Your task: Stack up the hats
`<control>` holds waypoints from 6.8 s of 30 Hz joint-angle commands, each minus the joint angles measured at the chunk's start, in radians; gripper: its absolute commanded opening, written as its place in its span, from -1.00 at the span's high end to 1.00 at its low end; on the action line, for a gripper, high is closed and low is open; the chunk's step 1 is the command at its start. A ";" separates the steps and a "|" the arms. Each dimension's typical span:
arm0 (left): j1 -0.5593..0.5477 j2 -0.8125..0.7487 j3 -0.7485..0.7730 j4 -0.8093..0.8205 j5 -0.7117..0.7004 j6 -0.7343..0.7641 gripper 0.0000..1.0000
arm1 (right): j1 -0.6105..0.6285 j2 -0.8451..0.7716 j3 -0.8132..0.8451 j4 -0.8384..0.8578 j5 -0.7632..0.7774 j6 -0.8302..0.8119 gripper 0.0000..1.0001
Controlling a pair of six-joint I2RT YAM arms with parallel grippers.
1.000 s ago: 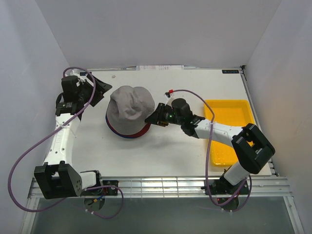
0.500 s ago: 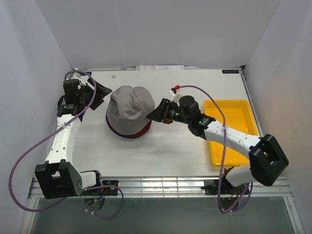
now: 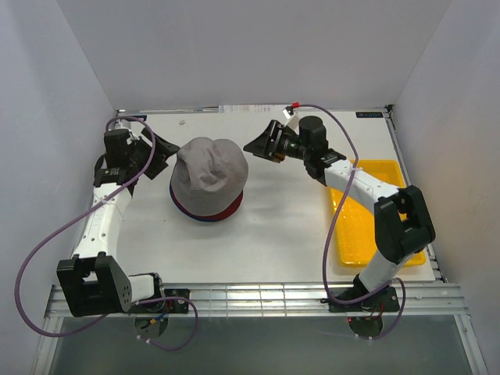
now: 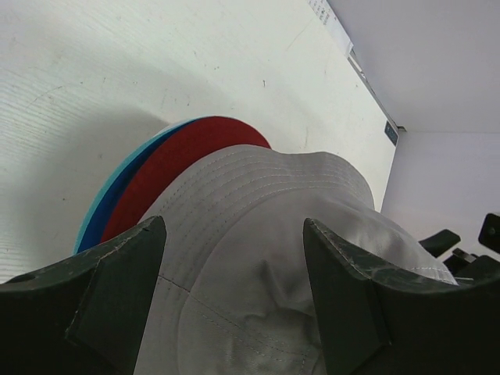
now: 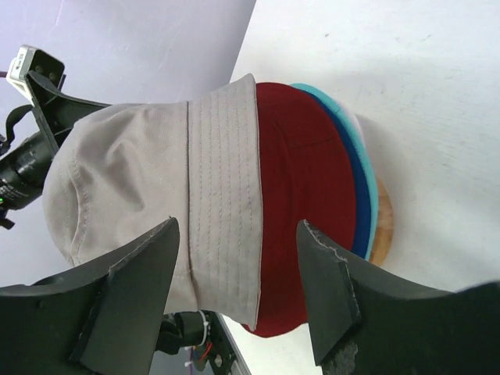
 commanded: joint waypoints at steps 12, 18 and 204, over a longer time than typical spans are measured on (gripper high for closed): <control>0.027 0.022 -0.052 0.028 0.015 -0.029 -0.61 | 0.011 0.156 0.098 0.197 -0.162 0.112 -0.25; 0.027 0.050 -0.081 0.066 0.047 -0.054 -0.60 | 0.023 0.164 0.068 0.228 -0.148 0.140 0.13; 0.220 0.071 -0.477 0.261 0.285 -0.126 1.00 | 0.042 0.207 -0.173 0.037 0.124 -0.104 0.84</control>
